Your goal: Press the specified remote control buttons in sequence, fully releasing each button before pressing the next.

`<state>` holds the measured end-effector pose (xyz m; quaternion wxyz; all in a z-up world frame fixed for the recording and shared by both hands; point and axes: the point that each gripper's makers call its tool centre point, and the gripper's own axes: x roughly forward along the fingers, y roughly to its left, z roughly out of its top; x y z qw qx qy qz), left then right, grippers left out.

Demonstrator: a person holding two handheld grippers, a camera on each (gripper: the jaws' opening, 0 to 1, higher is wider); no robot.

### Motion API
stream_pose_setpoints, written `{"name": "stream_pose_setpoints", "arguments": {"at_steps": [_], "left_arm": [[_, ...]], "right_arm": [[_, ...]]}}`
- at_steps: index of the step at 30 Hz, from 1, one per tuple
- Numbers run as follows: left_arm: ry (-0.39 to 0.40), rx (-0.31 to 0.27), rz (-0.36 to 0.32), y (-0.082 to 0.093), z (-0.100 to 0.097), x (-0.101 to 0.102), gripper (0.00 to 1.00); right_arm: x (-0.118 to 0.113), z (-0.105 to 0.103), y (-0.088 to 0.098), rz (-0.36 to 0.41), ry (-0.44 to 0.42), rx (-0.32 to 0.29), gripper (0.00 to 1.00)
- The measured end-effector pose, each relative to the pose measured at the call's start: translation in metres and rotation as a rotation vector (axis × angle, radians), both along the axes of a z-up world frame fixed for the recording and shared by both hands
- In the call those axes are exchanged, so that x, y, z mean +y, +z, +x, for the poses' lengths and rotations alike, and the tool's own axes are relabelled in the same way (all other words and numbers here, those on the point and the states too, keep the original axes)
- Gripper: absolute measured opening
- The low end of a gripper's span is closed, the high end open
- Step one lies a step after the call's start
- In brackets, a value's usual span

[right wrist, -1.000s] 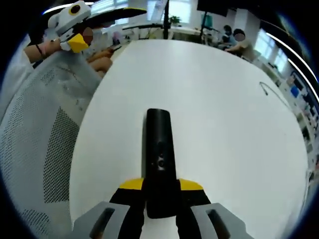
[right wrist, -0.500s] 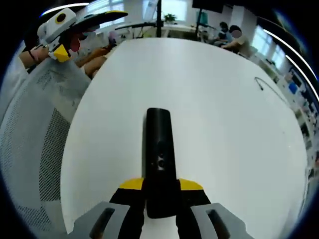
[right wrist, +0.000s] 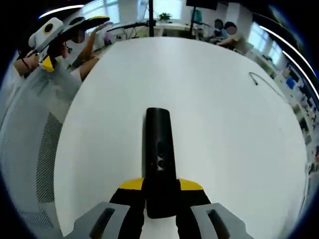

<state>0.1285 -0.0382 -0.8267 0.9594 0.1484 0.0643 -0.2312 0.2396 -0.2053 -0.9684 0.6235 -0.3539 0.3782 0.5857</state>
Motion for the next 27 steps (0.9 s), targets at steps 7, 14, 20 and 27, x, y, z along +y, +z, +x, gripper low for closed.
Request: {"name": "stream_pose_setpoints", "arguments": {"at_steps": [7,14,20,27], "left_arm": [[-0.001,0.012,0.0,-0.002,0.001,0.0,0.9],[0.0,0.023,-0.001,-0.004,0.001,0.0,0.9],[0.001,0.029,-0.003,-0.005,0.002,0.0,0.9],[0.006,0.029,-0.008,-0.005,0.003,0.001,0.9]], "right_arm": [[0.0,0.01,0.0,-0.007,0.005,0.003,0.2],[-0.001,0.02,0.0,-0.012,0.013,0.005,0.21],[-0.002,0.03,0.0,-0.011,0.007,0.005,0.21],[0.0,0.027,0.002,0.058,-0.063,0.035,0.24]]}}
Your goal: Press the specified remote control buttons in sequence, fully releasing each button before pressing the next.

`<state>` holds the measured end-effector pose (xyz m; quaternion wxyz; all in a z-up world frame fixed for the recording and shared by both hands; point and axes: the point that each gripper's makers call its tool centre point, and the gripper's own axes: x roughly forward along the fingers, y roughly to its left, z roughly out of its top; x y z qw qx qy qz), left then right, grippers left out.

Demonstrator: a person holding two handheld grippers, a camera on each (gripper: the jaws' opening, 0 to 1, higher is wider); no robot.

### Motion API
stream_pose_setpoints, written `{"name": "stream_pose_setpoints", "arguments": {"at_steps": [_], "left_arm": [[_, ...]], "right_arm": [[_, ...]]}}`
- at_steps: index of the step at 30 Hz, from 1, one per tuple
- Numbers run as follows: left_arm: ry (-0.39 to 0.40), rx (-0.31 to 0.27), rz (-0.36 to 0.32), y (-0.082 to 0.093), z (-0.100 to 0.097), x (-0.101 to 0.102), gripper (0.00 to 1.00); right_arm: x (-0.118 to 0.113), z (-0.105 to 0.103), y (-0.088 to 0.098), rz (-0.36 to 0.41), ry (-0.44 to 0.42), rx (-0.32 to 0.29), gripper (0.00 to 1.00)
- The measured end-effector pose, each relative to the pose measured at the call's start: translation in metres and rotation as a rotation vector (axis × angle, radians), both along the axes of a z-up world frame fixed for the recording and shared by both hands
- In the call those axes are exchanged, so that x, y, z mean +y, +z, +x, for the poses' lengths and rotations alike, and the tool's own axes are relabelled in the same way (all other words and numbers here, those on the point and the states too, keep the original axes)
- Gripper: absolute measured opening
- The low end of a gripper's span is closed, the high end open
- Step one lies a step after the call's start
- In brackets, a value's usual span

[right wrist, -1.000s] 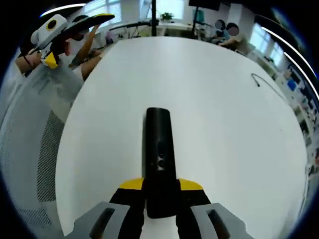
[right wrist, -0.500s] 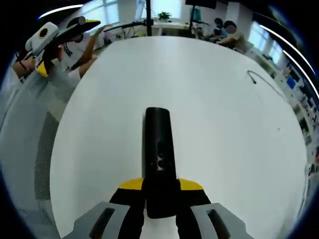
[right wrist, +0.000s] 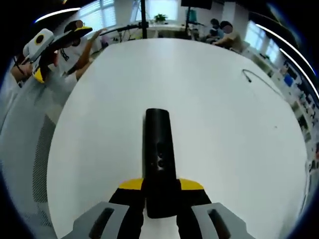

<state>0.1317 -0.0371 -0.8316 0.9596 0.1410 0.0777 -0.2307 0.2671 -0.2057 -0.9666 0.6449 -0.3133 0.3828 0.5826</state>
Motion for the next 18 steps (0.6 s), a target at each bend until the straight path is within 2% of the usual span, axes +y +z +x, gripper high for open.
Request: {"name": "stream_pose_setpoints", "arguments": {"at_steps": [2,5,9,11,18], "left_arm": [[0.003,-0.001,-0.003,0.001,0.0,0.0,0.9],[0.006,-0.003,-0.006,0.001,0.001,0.001,0.9],[0.007,0.0,-0.008,0.001,0.001,0.001,0.9],[0.003,0.004,-0.011,0.0,0.001,0.0,0.9],[-0.004,0.022,-0.012,-0.003,0.0,-0.002,0.9]], "right_arm": [[0.003,0.0,0.003,0.063,-0.088,0.052,0.26],[0.006,0.0,0.006,0.158,-0.198,0.096,0.32],[0.007,0.0,0.013,0.281,-0.353,0.145,0.52],[0.006,0.002,0.016,0.332,-0.416,0.14,0.62],[-0.001,0.003,0.03,0.459,-0.566,0.125,0.85]]}}
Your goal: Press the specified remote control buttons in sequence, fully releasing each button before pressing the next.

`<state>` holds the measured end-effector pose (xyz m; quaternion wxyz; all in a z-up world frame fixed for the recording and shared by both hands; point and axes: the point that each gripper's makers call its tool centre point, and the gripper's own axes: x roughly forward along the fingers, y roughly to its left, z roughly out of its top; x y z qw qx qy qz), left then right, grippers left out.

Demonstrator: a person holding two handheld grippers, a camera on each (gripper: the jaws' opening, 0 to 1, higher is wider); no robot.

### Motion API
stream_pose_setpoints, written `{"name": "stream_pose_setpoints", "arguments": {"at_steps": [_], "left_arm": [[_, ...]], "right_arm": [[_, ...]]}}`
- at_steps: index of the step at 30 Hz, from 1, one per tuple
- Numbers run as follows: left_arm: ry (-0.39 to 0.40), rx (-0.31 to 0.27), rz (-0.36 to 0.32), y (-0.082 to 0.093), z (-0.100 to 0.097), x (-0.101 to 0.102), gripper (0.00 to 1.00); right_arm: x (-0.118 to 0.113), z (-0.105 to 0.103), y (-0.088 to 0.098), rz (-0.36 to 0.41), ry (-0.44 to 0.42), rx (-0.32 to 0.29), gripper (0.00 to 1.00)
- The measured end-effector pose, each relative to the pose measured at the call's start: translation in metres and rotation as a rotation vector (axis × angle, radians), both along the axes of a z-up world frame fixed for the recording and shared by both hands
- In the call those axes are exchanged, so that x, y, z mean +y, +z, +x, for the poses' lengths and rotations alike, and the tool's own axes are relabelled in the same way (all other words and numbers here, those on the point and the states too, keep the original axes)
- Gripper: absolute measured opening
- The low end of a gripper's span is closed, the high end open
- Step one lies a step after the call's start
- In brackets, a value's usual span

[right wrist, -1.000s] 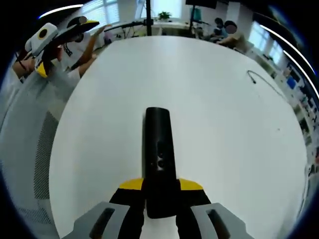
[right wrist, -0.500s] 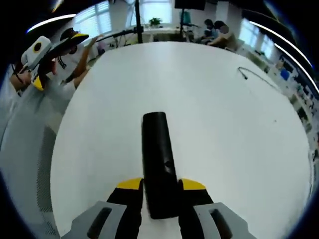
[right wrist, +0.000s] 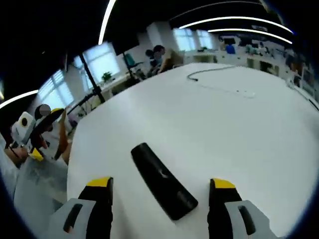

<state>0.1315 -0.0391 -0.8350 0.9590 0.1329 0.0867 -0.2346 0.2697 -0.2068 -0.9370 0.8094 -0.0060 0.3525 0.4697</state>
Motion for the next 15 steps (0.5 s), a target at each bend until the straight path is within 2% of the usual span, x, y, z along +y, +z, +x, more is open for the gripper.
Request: {"name": "stream_pose_setpoints", "arguments": {"at_steps": [2,7,10,15], "left_arm": [[0.002,0.004,-0.005,0.0,0.0,0.0,0.9],[0.002,0.004,-0.008,-0.001,-0.001,0.001,0.9],[0.0,0.007,-0.006,-0.002,-0.002,0.0,0.9],[-0.004,0.009,-0.009,-0.002,-0.004,0.0,0.9]], "right_arm": [[-0.003,-0.003,0.002,0.001,-0.022,-0.022,0.92],[-0.011,-0.013,0.012,-0.007,-0.081,-0.089,0.99],[-0.015,-0.022,0.021,-0.018,-0.088,-0.155,0.99],[-0.019,-0.038,0.037,0.007,-0.112,-0.18,0.99]]}}
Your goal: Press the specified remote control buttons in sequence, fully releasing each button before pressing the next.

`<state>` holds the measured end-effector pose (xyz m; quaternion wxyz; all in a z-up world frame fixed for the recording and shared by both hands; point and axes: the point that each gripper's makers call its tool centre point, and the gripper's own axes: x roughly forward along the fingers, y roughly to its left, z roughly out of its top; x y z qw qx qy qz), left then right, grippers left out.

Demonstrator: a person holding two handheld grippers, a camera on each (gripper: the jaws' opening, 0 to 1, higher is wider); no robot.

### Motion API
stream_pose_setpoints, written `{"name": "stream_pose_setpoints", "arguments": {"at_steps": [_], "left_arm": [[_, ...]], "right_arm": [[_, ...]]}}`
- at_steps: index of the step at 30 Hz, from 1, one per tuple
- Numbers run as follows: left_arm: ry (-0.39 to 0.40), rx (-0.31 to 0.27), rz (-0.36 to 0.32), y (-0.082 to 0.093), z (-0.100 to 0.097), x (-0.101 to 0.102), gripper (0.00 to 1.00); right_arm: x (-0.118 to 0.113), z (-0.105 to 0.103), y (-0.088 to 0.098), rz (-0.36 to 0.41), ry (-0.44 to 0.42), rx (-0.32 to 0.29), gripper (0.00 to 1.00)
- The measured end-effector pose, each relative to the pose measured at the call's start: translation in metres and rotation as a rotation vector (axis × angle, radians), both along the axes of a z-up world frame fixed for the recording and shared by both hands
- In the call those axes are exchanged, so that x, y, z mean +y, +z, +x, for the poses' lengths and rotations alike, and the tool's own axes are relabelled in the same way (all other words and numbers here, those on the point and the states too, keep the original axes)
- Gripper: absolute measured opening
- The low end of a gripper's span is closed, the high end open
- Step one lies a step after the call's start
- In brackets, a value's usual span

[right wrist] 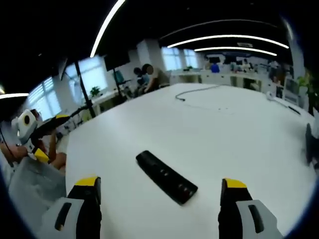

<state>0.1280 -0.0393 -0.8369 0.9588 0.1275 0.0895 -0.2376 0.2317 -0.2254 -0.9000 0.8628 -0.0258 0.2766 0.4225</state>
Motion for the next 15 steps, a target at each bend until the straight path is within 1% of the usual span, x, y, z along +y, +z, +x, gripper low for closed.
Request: {"name": "stream_pose_setpoints", "arguments": {"at_steps": [5,6,10,13,14,15], "left_arm": [[0.005,-0.001,-0.003,0.001,-0.001,0.001,0.9],[0.007,-0.002,-0.004,0.001,-0.001,0.001,0.9],[0.008,-0.005,-0.005,0.002,-0.001,0.001,0.9],[0.01,-0.004,-0.007,0.002,-0.002,0.002,0.9],[0.011,-0.005,-0.007,0.002,-0.002,0.002,0.9],[0.011,-0.005,-0.008,0.002,-0.002,0.002,0.9]], "right_arm": [[-0.003,-0.015,0.018,0.015,-0.018,-0.038,0.99],[-0.008,-0.013,0.017,0.022,-0.024,-0.046,0.99],[-0.007,-0.029,0.036,0.03,-0.043,-0.078,0.99],[-0.015,-0.032,0.039,0.03,-0.055,-0.104,0.99],[-0.013,-0.04,0.044,0.031,-0.061,-0.115,0.99],[-0.014,-0.043,0.046,0.03,-0.065,-0.123,0.99]]}}
